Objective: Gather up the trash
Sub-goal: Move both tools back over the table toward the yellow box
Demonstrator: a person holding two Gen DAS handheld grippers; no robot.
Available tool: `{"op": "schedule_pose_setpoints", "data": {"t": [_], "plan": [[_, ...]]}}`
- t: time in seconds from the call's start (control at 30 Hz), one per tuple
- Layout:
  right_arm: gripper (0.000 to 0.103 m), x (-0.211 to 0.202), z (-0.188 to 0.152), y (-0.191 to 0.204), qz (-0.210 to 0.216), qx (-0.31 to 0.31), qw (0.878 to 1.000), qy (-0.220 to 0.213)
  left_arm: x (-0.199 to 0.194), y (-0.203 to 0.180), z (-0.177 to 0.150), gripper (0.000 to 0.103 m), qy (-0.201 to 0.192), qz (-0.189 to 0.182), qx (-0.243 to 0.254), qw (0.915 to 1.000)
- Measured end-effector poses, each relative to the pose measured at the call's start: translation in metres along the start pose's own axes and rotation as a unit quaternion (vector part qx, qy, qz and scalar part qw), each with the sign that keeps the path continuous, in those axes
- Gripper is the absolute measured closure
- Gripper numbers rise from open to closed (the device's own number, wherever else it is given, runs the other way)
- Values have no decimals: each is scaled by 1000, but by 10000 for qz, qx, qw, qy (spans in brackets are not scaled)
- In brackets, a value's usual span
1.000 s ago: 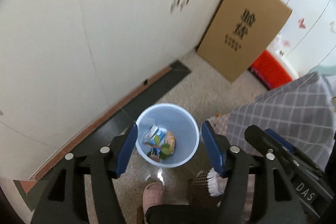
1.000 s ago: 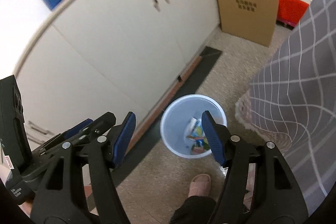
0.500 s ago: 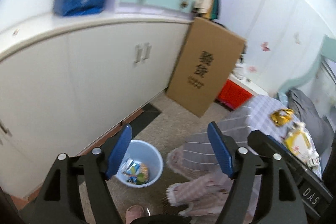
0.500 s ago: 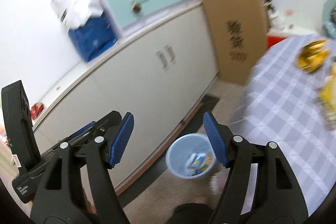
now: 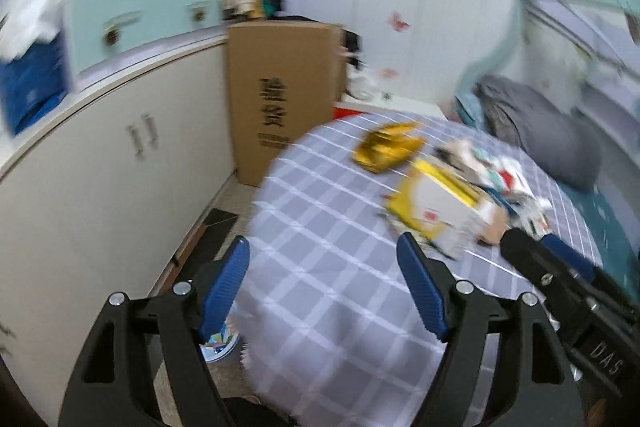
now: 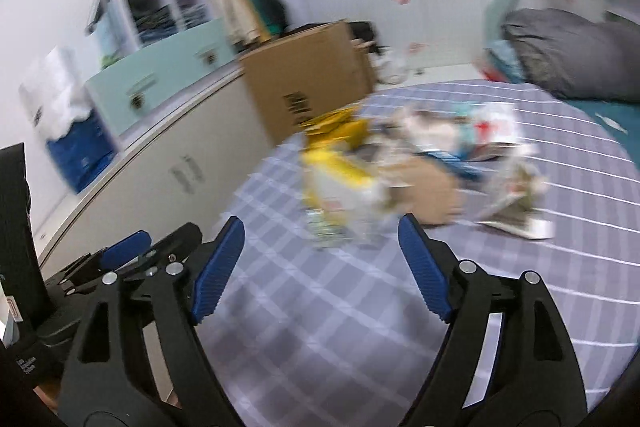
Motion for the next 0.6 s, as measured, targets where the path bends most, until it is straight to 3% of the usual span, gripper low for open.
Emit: {"op": "schedule_pose_setpoints", "data": {"t": [0.27,0.6], "plan": [[16,-17,4,-109,-889,560,9944,-113,35,-83,-17,29,199,-200,852,9960],[15,-21,-3,-149,-936,902,9915,-86,77,-106,-22,29,293,219,1464,9885]]}}
Point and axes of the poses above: each gripper's, at about its wrist camera, not at the fingertips, and x roughly the way its jaws point, y to its left, z to its top, the point moved 7 cm from there along x, roughly the way its jaws point, and after that the axes turned 14 degrees about -y, right-handed, at the moved point
